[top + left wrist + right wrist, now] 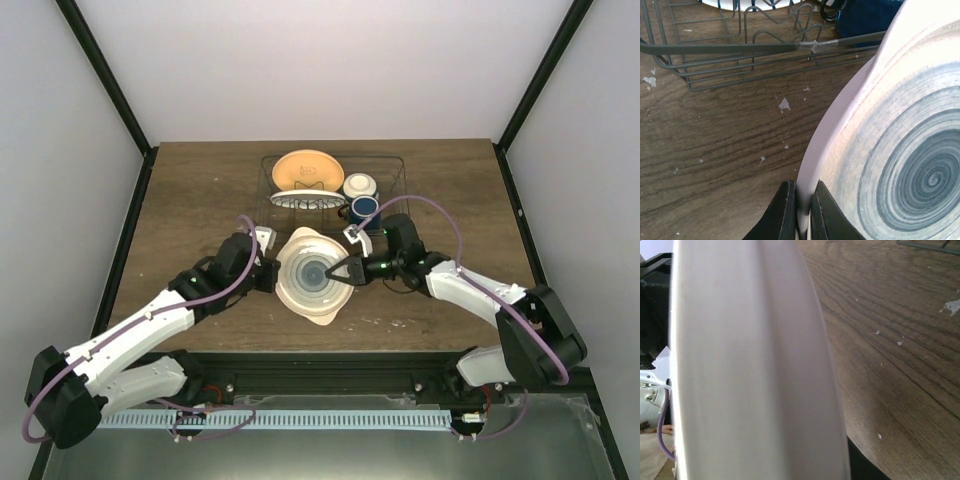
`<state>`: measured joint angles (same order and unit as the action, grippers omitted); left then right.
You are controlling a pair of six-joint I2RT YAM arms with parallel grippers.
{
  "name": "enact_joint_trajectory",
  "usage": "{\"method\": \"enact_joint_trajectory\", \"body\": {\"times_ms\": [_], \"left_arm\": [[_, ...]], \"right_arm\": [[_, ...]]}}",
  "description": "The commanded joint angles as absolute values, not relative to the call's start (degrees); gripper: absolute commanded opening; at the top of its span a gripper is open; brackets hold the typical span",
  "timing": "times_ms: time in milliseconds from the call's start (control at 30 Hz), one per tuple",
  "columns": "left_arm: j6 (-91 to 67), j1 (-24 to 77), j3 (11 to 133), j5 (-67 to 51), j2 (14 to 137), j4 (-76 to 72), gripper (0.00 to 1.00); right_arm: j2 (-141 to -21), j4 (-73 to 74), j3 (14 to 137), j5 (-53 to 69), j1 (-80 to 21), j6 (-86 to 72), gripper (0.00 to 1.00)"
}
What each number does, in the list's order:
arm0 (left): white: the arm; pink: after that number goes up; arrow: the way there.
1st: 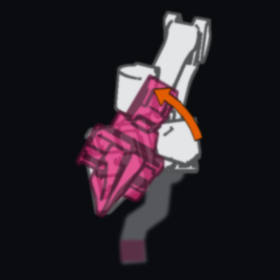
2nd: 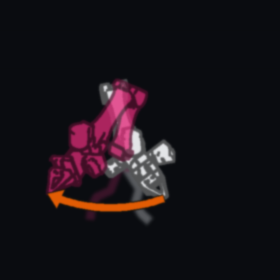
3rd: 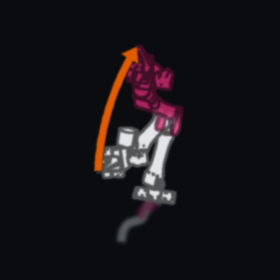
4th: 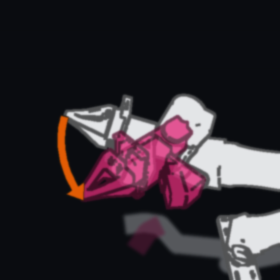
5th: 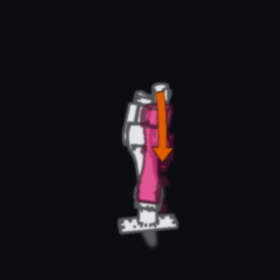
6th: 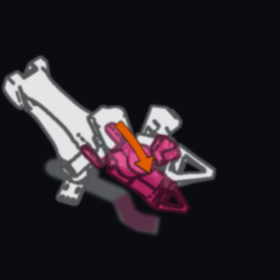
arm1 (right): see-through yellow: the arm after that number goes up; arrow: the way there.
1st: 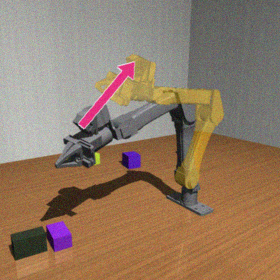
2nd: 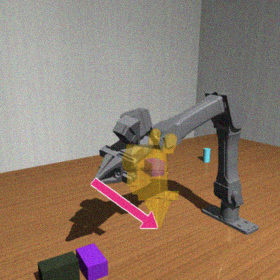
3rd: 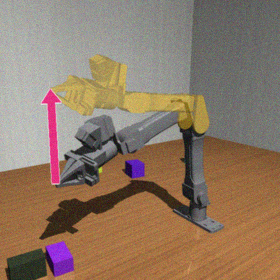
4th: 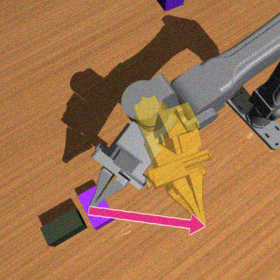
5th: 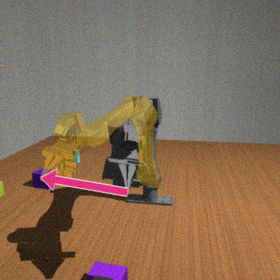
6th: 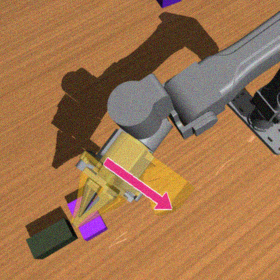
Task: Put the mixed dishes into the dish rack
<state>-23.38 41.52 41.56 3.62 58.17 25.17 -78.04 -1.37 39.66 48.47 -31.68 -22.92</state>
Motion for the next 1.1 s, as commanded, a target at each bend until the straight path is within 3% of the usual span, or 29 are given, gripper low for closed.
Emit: {"method": "enact_joint_trajectory", "body": {"times_ms": [0, 67, 200, 267, 333, 400, 500, 633, 800, 1067], "left_arm": [[-27.08, 41.26, 42.78, 1.59, 57.10, 15.70, 0.00], [-27.31, 41.17, 42.36, 2.13, 57.37, 15.54, 0.02], [-27.63, 41.21, 41.46, 2.75, 57.89, 15.51, 0.19], [-27.84, 41.14, 41.02, 3.14, 57.86, 16.32, 0.33], [-27.86, 41.15, 40.70, 3.14, 57.61, 17.54, 0.56], [-27.91, 41.14, 40.51, 3.72, 56.90, 19.37, 0.72], [-28.16, 41.18, 39.99, 5.01, 55.52, 22.18, 0.87], [-29.10, 41.22, 38.53, 6.38, 53.61, 25.25, 0.94], [-30.19, 41.16, 36.21, 7.45, 50.90, 27.85, 0.96], [-30.26, 41.14, 32.99, 7.12, 48.32, 27.43, 0.97]], "right_arm": [[-77.36, -2.90, 39.81, 48.86, -32.61, -20.66, 0.06], [-77.38, -2.63, 39.85, 48.80, -32.67, -20.57, 0.02], [-77.01, -1.42, 40.57, 48.23, -32.61, -19.88, 0.01], [-76.86, 0.38, 41.72, 47.40, -32.65, -18.90, 0.01], [-76.81, 3.43, 43.85, 45.93, -32.61, -17.11, 0.01], [-76.87, 7.72, 47.11, 43.78, -32.62, -14.85, 0.01], [-77.60, 14.26, 52.82, 40.88, -32.61, -10.44, 0.01], [-79.33, 23.56, 61.78, 36.09, -32.67, -5.23, 0.01], [-80.99, 34.42, 72.35, 28.92, -32.76, 2.38, 0.01], [-83.20, 43.77, 82.26, 5.99, -35.24, 9.82, 0.01]]}}
